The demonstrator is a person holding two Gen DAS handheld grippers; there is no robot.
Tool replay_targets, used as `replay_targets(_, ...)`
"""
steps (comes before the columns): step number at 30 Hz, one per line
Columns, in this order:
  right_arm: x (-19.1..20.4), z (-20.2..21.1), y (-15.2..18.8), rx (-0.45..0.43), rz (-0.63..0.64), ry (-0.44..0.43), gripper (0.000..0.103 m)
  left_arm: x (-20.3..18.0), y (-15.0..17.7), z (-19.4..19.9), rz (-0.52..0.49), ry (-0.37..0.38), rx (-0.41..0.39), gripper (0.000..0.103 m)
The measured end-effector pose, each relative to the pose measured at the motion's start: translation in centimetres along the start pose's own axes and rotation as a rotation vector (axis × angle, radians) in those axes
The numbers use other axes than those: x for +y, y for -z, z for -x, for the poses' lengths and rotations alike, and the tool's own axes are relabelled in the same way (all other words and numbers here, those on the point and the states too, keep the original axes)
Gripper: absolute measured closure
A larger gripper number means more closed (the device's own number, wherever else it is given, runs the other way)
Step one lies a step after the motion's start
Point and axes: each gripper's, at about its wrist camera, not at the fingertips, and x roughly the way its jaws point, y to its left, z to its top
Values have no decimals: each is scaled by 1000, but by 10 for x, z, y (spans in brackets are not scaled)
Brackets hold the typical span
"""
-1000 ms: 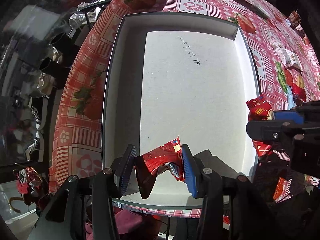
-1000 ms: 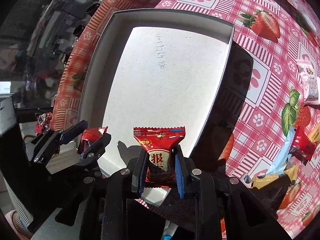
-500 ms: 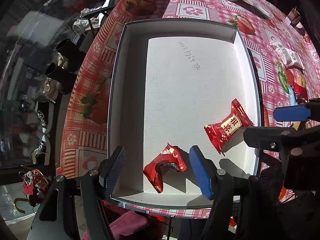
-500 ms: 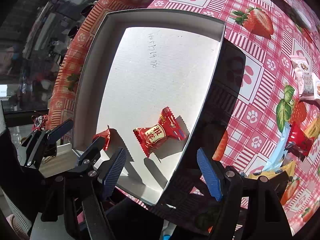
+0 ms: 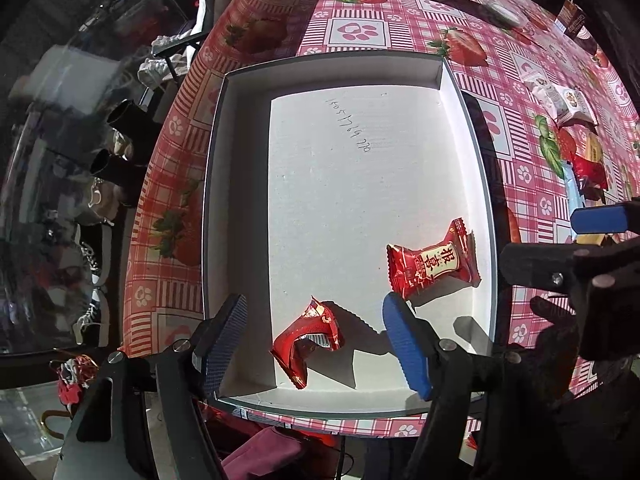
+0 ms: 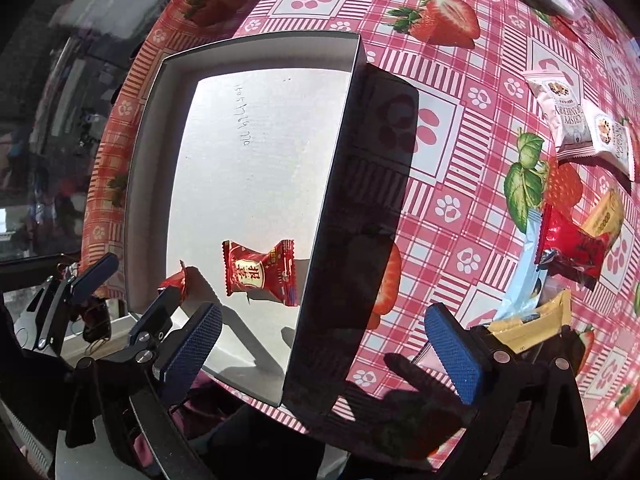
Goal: Organize snacks
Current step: 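Move the left gripper to the pink bar while the right gripper approaches the gold bar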
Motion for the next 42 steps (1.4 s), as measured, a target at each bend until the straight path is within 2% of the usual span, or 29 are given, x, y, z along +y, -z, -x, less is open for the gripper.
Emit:
replay_targets(12, -41, 10, 10, -21, -88, -10, 1, -22, -6, 5, -63, -7, -7, 28)
replay_targets(16, -72, 20, 18, -46, -151, 20, 1, -31, -8, 6, -86, -1, -8, 27)
replay_targets(19, -113, 29, 30, -68, -251, 66, 1, -41, -9, 8, -119, 15, -12, 27)
replay_targets(22, -159, 30, 44, -52, -394, 106, 1, -55, -10, 10, -165, 36, -16, 27)
replay_targets(27, -221, 26, 65, -17, -618, 65, 1, -83, -12, 14, -239, 70, -14, 27)
replay_targets(31, -237, 21, 65, -11, -694, -13, 1, -102, -16, 17, -289, 72, -17, 27)
replay_targets(33, -230, 15, 58, -6, -682, -45, 1, -110, -18, 18, -305, 67, -17, 27)
replay_targets(36, -212, 12, 49, -9, -608, 1, 2, -117, -21, 20, -320, 61, -17, 27)
replay_targets(37, -205, 12, 47, -10, -575, 29, 7, -119, -22, 20, -326, 60, -17, 27)
replay_targets(38, -200, 13, 47, -12, -544, 44, 17, -122, -22, 21, -334, 61, -18, 27)
replay_targets(39, -196, 15, 47, -10, -512, 77, 38, -125, -23, 21, -346, 64, -20, 27)
replay_targets(40, -193, 18, 49, -22, -483, 86, 50, -130, -23, 22, -362, 68, -25, 27)
replay_targets(42, -194, 23, 56, -27, -448, 65, 59, -143, -22, 21, -411, 80, -33, 27)
